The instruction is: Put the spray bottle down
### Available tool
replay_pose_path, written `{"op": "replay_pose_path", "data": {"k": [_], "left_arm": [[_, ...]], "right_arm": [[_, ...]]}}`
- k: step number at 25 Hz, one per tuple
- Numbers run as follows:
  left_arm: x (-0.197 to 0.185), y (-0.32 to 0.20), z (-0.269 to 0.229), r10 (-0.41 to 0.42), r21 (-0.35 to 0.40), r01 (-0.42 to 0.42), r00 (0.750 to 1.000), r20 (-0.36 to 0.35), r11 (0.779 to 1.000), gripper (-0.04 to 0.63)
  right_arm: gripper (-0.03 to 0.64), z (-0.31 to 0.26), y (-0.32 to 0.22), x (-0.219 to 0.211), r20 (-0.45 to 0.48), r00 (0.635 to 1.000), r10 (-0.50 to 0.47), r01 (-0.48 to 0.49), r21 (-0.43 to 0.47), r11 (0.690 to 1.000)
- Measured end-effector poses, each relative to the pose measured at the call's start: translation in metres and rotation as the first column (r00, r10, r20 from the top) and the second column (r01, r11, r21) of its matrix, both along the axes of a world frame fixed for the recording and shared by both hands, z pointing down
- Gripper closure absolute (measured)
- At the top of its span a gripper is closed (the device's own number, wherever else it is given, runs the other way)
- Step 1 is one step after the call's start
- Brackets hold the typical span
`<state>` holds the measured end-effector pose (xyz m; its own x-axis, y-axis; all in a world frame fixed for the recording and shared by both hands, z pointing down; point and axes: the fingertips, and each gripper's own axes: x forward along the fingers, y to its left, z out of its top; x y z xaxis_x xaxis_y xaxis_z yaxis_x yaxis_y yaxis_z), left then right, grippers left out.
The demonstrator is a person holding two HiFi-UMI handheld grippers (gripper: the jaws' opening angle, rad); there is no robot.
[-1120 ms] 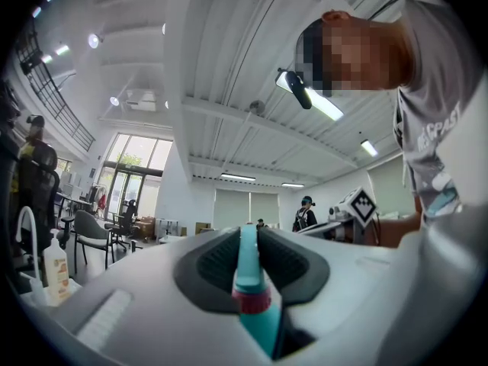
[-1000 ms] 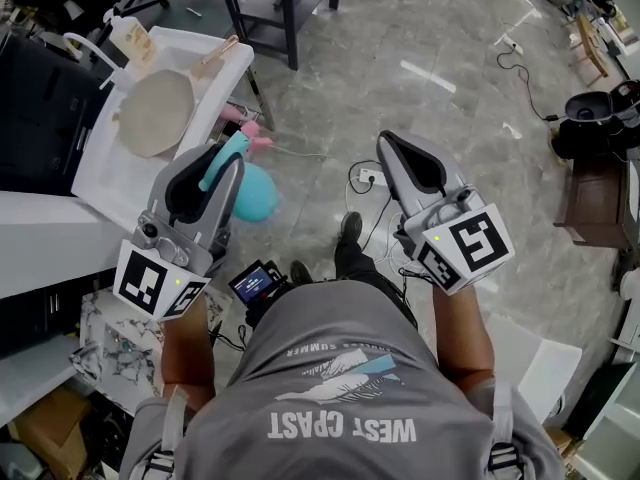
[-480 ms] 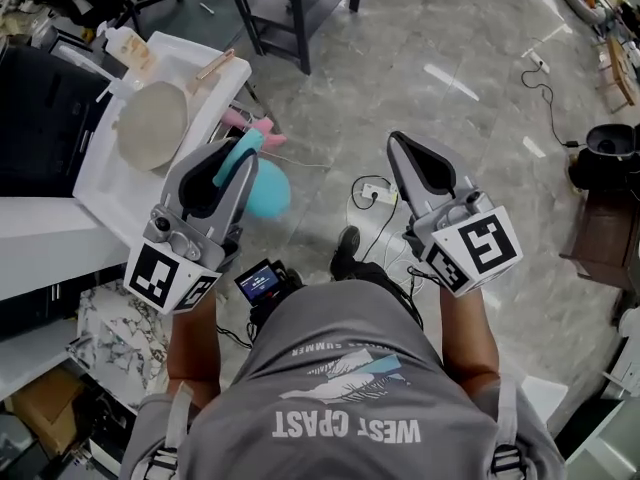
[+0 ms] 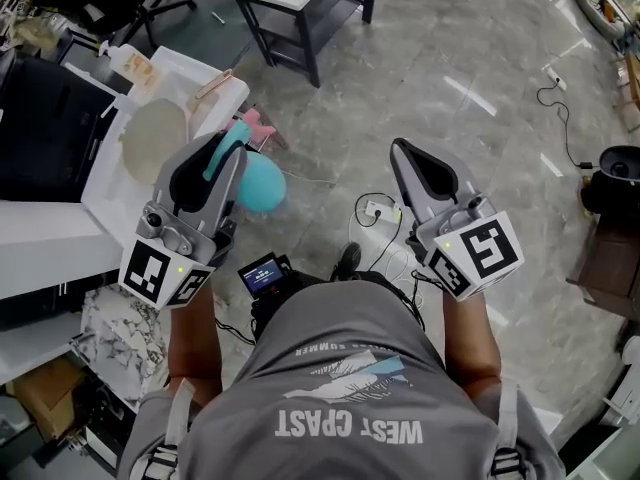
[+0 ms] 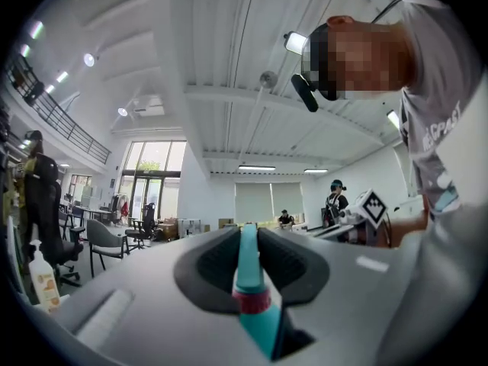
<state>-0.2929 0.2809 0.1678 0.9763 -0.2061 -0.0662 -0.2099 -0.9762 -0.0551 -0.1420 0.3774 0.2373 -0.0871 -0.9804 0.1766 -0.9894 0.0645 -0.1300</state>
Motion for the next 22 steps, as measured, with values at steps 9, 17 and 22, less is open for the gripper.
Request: {"op": "replay_pose_path", "data": {"k": [9, 17, 22], "left_arm": [[0.045, -0.02, -0.004, 0.007, 0.014, -0.008, 1.0, 0.016, 1.0, 0.525], [0.086, -0.075, 0.011, 0.073, -0.013, -0.073, 0.997, -0.006, 0.997, 0.525], [0.119, -0.119, 0.013, 0.121, -0.028, -0.122, 0.992, -0.029, 0.992, 0.525]], "right_arm": [[0.615, 0.013, -0.006, 0.041, 0.03, 0.999, 0.031, -0.031, -0.016, 0.999], [0.615, 0.023, -0.049, 0.073, 0.009, 0.996, 0.087, -0.086, -0.054, 0.995], [0.615, 0.016, -0.093, 0.095, -0.02, 0.994, 0.107, -0.108, -0.062, 0.992]]}}
